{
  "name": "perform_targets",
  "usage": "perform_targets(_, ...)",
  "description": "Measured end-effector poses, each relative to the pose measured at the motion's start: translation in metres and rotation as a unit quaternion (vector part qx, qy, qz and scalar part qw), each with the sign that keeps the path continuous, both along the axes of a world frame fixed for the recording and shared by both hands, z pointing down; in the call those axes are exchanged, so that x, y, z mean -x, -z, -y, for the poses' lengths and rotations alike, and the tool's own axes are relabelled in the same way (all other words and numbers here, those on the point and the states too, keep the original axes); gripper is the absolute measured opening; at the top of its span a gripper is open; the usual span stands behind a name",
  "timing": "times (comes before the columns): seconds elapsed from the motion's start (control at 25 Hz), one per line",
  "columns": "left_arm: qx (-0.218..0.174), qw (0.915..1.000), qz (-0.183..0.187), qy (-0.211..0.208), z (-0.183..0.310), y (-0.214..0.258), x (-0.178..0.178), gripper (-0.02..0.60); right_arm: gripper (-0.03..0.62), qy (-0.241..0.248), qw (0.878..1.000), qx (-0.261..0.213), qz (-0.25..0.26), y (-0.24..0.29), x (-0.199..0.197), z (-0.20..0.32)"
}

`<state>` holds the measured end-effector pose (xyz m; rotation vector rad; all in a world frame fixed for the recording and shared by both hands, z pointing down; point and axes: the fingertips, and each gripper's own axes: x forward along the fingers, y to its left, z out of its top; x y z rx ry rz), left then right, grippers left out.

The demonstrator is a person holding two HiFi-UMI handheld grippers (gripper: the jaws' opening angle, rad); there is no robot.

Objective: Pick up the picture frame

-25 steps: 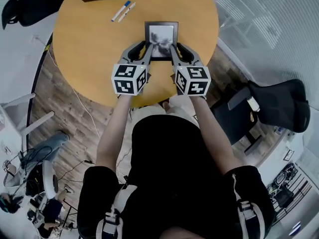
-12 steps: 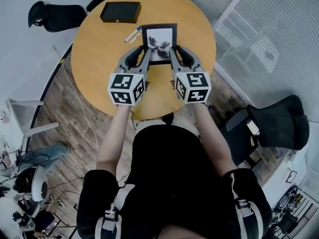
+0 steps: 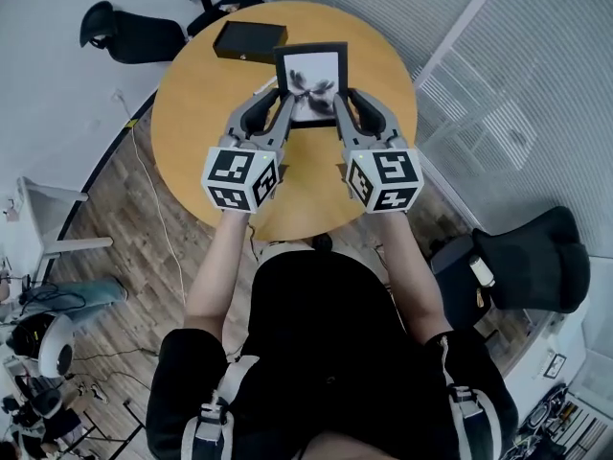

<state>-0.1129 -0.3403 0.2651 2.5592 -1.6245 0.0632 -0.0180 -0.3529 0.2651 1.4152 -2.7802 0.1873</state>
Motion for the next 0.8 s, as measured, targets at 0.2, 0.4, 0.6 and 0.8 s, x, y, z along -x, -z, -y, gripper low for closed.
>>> perform_targets(0.2, -0.019, 0.9998, -0.001, -0.001, -0.008, 0.017, -0.001, 0.103, 0.087, 0.000, 1.000, -0.017, 0.006, 0.014, -0.001, -0.005)
perform_targets(0.4, -0.025, 0.9997, -0.003, -0.001, -0.015, 0.025, -0.008, 0.103, 0.087, -0.001, 1.000, -0.027, 0.006, 0.024, -0.009, -0.013)
perform_targets(0.6, -0.030, 0.9995, -0.005, -0.003, -0.020, 0.029, -0.012, 0.098, 0.087, -0.004, 0.999, -0.031, 0.008, 0.026, -0.013, -0.019)
perform_targets(0.8, -0.029, 0.9996, -0.006, -0.005, -0.024, 0.028, -0.013, 0.097, 0.087, -0.007, 0.999, -0.034, 0.006, 0.027, -0.015, -0.024)
